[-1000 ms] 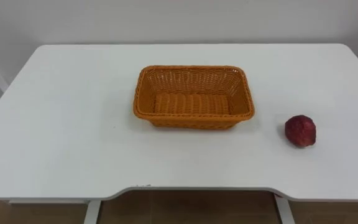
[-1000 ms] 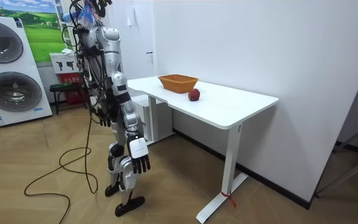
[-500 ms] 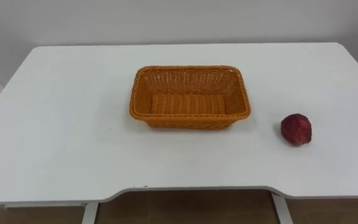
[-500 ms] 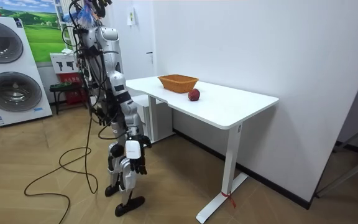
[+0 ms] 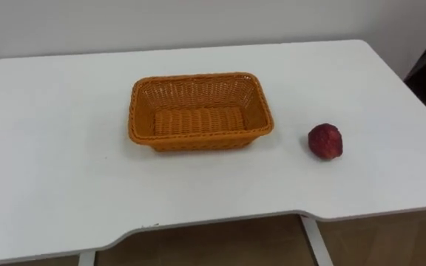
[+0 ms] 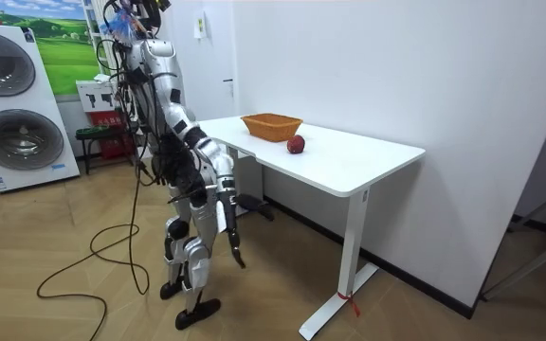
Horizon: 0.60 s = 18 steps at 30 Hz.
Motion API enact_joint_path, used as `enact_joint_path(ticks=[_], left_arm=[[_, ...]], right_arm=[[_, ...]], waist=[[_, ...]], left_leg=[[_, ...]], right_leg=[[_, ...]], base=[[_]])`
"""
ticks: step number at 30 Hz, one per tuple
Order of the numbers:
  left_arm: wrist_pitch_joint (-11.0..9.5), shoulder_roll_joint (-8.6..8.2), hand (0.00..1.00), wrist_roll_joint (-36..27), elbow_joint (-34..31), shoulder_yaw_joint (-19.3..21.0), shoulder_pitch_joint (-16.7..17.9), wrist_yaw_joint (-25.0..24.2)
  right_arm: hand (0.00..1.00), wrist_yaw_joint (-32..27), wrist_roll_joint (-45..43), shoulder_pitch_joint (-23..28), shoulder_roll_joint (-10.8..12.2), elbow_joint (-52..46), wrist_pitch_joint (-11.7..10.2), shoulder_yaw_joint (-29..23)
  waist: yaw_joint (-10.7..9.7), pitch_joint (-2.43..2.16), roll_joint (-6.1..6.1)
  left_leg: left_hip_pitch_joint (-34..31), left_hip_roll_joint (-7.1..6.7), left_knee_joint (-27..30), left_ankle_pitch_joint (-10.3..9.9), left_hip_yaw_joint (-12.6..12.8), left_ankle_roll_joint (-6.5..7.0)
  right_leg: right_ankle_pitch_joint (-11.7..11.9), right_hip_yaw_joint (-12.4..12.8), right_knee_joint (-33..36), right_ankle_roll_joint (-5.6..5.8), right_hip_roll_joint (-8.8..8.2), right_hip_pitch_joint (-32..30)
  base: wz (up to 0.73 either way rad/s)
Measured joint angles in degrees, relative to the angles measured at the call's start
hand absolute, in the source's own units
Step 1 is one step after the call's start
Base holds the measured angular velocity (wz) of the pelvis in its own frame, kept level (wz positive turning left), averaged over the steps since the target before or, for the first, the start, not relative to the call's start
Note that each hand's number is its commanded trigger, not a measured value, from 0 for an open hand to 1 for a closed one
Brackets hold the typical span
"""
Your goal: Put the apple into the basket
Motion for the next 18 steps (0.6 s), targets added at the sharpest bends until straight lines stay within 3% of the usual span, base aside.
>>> enact_joint_path(ticks=[3, 9, 14, 18], left_arm=[[-0.23, -0.01, 0.0, 0.01, -0.14, -0.16, -0.17, -0.06], [-1.15, 0.05, 0.0, 0.33, -1.36, -0.72, 0.1, 0.0], [-1.14, 0.03, 0.0, 0.77, -2.54, -1.8, -0.24, -0.77], [-1.12, 0.03, 0.0, 0.76, -2.52, -4.11, -0.4, -1.04]], right_arm=[[0.0, -4.85, -8.04, -1.43, -0.03, -7.77, -1.82, 0.46], [0.0, -9.66, -20.04, -2.86, -0.72, -22.92, -2.54, 3.0], [0.0, -9.55, -26.32, -4.88, -1.62, -27.72, -2.98, 7.31], [0.0, -6.97, -31.01, -6.15, -2.03, -29.66, -2.93, 13.65]], waist=[[0.54, 0.02, 0.02], [1.86, 0.12, -0.51], [3.64, 0.18, -0.98], [4.62, 0.27, -1.06]], left_leg=[[-0.27, 0.07, -0.01, 0.01, 0.07, -0.01], [-0.93, 0.05, -0.08, 0.02, -0.2, -0.03], [-0.98, 0.23, -0.37, 0.03, 0.1, -0.04], [-1.1, 0.25, -0.4, 0.03, 0.06, -0.05]], right_leg=[[0.0, 0.09, 0.01, -0.01, 0.09, -0.38], [0.04, -0.43, -0.17, -0.05, 0.06, -0.92], [0.32, -0.11, -0.83, -0.16, 0.29, -0.87], [0.38, -0.34, -0.86, -0.21, 0.28, -0.75]], base=[[0.0], [0.02], [-0.04], [0.01]])
